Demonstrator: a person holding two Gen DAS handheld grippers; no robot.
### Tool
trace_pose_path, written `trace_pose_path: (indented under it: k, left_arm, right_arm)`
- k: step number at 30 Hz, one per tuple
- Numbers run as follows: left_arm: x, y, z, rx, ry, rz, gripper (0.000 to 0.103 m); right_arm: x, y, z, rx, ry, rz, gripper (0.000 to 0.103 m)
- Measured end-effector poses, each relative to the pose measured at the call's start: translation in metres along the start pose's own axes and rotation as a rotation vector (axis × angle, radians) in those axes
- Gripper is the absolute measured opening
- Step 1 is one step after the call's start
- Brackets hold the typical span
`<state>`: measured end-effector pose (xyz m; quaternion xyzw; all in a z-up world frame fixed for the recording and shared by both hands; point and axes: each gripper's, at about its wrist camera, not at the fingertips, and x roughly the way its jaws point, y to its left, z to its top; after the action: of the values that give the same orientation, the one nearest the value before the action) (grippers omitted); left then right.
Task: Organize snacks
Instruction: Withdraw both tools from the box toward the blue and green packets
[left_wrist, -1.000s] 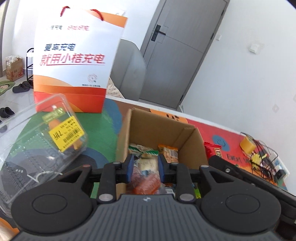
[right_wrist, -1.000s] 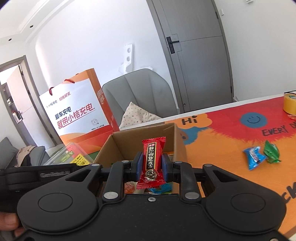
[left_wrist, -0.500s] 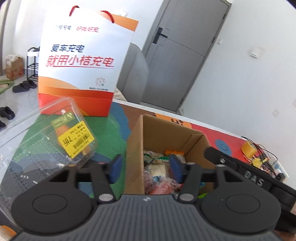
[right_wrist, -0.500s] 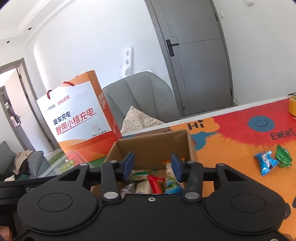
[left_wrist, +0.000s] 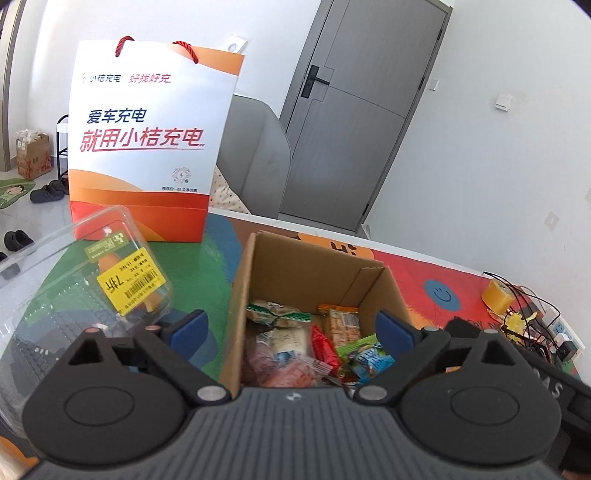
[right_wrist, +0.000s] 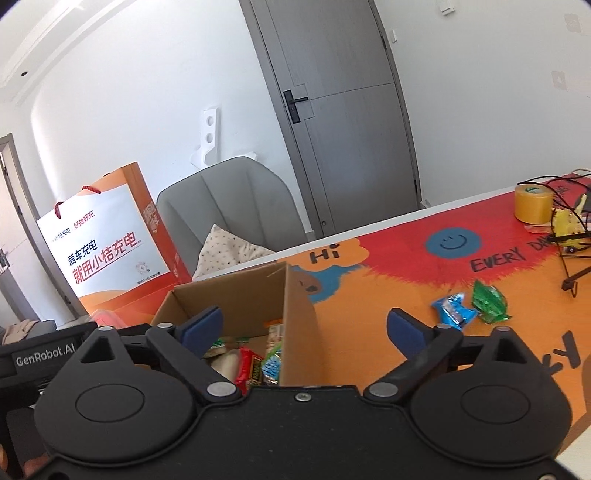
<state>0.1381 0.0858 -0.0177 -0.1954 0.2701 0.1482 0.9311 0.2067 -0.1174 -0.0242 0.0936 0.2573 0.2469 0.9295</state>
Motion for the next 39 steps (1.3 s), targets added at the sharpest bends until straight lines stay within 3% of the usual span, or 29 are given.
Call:
trace_pose_path:
  k: [23, 39]
  left_arm:
    - [0.016, -0.086, -0.019, 0.127, 0.022, -0.062, 0.098]
    - [0.049, -0.136, -0.023, 0.175, 0.058, -0.097, 0.098]
  right_arm:
    - [-0.044, -0.096, 0.003, 0.084, -0.038, -0.121, 0.102]
    - [-0.038, -0.152, 0.012, 0.138, -0.013, -0.178, 0.102]
